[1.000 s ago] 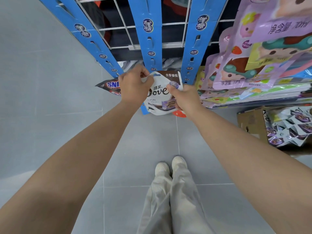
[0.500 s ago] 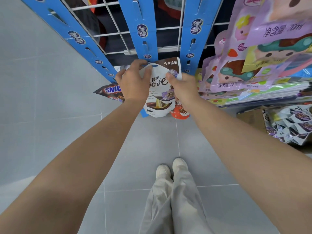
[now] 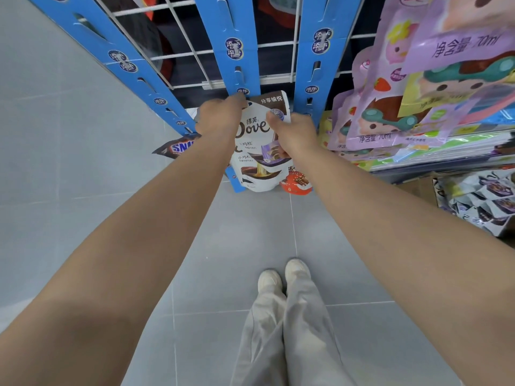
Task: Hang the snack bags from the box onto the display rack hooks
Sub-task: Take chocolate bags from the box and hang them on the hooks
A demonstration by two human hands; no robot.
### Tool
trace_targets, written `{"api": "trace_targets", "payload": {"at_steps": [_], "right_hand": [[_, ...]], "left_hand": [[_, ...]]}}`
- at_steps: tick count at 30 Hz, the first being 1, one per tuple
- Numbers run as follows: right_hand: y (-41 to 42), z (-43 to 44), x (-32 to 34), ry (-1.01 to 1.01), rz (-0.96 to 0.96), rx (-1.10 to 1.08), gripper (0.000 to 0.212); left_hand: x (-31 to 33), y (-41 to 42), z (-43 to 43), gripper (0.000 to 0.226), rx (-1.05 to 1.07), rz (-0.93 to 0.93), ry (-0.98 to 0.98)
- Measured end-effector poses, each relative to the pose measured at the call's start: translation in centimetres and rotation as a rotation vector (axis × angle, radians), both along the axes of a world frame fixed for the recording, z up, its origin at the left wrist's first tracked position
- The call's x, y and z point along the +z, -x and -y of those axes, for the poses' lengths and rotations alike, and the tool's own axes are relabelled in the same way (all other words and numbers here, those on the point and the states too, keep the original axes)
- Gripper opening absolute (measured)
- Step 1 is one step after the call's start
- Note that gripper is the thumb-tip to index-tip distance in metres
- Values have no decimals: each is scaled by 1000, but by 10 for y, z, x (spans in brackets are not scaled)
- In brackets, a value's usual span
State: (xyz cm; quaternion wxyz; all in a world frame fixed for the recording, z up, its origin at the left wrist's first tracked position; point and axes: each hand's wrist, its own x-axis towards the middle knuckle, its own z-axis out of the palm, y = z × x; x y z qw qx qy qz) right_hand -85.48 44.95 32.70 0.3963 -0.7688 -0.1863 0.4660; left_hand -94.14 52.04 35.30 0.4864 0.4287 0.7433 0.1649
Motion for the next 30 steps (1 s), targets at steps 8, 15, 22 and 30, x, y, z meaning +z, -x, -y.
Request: {"api": "trace_targets", "payload": {"at_steps": [8, 15, 22, 30], "right_hand": [[1, 7, 3, 234, -171, 166, 39], [-4, 35, 15, 303, -185, 203, 26], [-29, 84, 25, 237, -303, 60, 17], [-123, 199, 14, 226, -355, -83, 17]], "left_hand": [[-11, 8, 11, 34, -100, -169, -131], [-5, 25, 27, 53, -246, -340, -178], [11, -9, 60, 22, -683, -300, 74], [-1, -131, 145, 26, -1166, -293, 67]]}}
